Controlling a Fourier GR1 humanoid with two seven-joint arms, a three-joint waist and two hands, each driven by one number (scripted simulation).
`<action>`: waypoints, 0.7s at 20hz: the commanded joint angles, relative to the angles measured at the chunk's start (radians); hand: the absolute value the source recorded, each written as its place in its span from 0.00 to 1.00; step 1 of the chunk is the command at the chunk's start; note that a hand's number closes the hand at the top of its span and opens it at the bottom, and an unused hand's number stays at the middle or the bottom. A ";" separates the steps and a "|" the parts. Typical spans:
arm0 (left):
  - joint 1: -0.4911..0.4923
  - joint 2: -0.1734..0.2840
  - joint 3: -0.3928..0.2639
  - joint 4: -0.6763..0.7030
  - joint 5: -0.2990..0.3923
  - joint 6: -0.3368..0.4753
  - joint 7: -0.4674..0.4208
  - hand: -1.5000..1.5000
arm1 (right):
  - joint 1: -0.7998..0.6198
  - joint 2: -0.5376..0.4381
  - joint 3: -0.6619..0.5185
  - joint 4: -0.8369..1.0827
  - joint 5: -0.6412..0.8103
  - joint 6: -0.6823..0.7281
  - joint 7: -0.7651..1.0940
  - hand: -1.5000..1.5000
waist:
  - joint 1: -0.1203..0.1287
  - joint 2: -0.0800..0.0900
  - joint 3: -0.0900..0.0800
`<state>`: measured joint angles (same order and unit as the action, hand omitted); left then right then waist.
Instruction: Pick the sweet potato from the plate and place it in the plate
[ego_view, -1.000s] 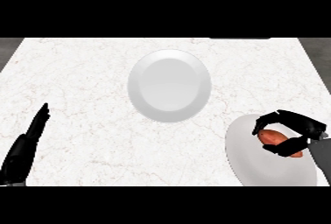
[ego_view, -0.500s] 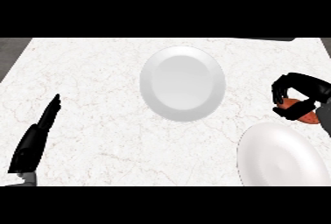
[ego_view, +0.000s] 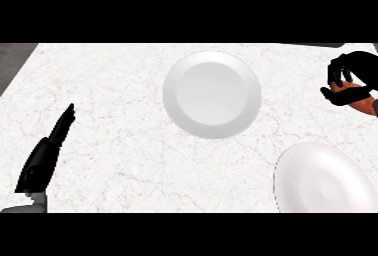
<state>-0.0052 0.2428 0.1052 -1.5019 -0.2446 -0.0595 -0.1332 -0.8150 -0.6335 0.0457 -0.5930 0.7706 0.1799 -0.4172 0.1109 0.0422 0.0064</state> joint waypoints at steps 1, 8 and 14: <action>-0.004 -0.003 -0.002 -0.001 -0.012 0.011 0.022 0.50 | -0.084 0.011 -0.071 0.082 -0.018 -0.145 -0.055 1.00 | -0.007 -0.004 0.000; 0.022 0.020 0.030 -0.011 0.019 -0.018 0.033 0.50 | -0.173 0.008 -0.155 0.113 -0.100 -0.211 -0.329 1.00 | -0.046 -0.023 -0.003; 0.049 0.005 0.043 0.037 -0.009 0.029 -0.023 0.50 | -0.265 0.018 -0.177 0.170 -0.170 0.018 -0.497 1.00 | -0.071 -0.030 -0.005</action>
<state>0.0266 0.2430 0.1333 -1.4811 -0.2465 -0.0431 -0.1358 -1.0431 -0.6060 -0.1169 -0.4530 0.6375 0.0855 -0.7983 0.0577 0.0179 0.0022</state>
